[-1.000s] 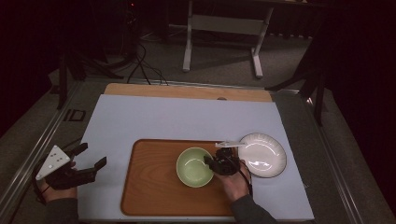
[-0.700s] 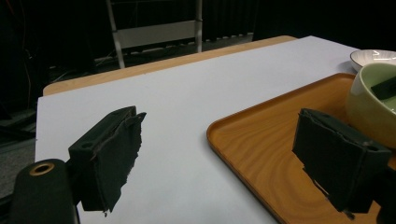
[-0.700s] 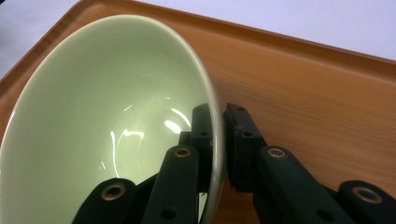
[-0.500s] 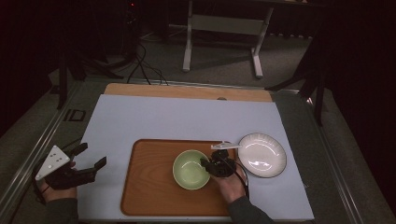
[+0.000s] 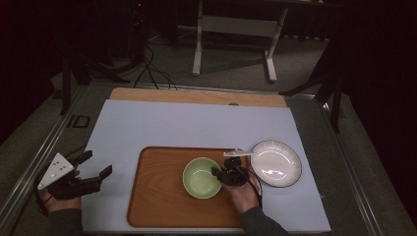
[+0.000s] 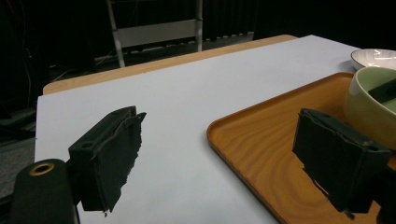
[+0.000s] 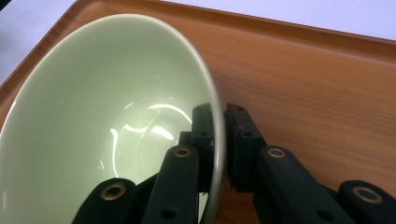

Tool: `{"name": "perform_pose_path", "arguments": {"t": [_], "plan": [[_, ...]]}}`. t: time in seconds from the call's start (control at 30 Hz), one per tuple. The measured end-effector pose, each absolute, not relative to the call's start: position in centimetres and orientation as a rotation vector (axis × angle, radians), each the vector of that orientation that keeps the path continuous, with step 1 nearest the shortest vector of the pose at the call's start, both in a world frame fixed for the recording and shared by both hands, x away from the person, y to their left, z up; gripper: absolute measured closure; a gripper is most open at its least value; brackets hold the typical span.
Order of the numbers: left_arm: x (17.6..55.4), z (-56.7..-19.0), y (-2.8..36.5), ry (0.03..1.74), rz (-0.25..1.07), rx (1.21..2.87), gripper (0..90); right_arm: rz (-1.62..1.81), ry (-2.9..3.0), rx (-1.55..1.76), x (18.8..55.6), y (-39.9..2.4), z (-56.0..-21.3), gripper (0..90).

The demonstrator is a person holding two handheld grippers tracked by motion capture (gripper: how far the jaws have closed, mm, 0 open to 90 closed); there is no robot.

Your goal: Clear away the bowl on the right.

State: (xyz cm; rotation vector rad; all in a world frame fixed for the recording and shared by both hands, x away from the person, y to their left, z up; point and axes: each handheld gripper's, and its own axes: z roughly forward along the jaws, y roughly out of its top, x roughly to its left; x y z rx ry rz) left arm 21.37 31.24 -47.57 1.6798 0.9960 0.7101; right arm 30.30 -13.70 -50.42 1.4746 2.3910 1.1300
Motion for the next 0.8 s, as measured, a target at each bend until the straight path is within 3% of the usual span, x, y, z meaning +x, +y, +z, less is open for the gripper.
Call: {"name": "perform_pose_path", "arguments": {"t": [0.8], "plan": [[21.36, -47.58, 31.29, 0.999, 0.712, 1.679, 15.2, 1.162, 2.412, 1.532, 30.79, -13.08, -51.17, 80.7]]}}
